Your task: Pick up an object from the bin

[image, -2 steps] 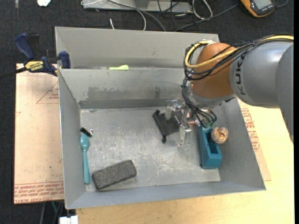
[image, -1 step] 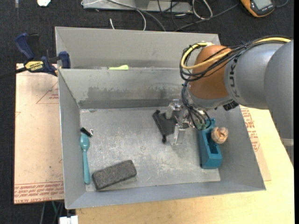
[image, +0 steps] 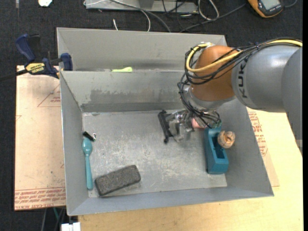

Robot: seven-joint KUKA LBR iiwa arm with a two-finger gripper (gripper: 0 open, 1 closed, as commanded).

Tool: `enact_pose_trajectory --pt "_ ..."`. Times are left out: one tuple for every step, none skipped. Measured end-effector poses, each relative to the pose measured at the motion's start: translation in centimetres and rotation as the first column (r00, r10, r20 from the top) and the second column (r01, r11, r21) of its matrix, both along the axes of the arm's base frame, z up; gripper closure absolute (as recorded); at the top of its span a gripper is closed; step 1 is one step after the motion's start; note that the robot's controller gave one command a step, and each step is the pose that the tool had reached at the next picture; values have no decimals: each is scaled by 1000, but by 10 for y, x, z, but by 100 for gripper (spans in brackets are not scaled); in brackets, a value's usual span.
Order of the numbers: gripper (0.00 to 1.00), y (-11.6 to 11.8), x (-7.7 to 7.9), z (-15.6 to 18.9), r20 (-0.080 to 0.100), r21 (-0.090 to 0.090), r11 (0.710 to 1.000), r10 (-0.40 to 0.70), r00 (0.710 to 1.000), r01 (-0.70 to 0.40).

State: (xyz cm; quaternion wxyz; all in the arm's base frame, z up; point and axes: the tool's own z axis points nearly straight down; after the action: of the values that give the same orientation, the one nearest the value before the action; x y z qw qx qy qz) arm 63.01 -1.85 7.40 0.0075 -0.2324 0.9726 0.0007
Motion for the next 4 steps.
enact_pose_trajectory --pt "100 0 0 0 0 0 1000 -1 1000 1" --pt "100 -1 5 -1 1 1 1000 5 1000 -5" --pt "100 2 8 -1 6 1 1000 0 1000 0" --pt "100 23 14 59 1 1 998 65 998 -65"
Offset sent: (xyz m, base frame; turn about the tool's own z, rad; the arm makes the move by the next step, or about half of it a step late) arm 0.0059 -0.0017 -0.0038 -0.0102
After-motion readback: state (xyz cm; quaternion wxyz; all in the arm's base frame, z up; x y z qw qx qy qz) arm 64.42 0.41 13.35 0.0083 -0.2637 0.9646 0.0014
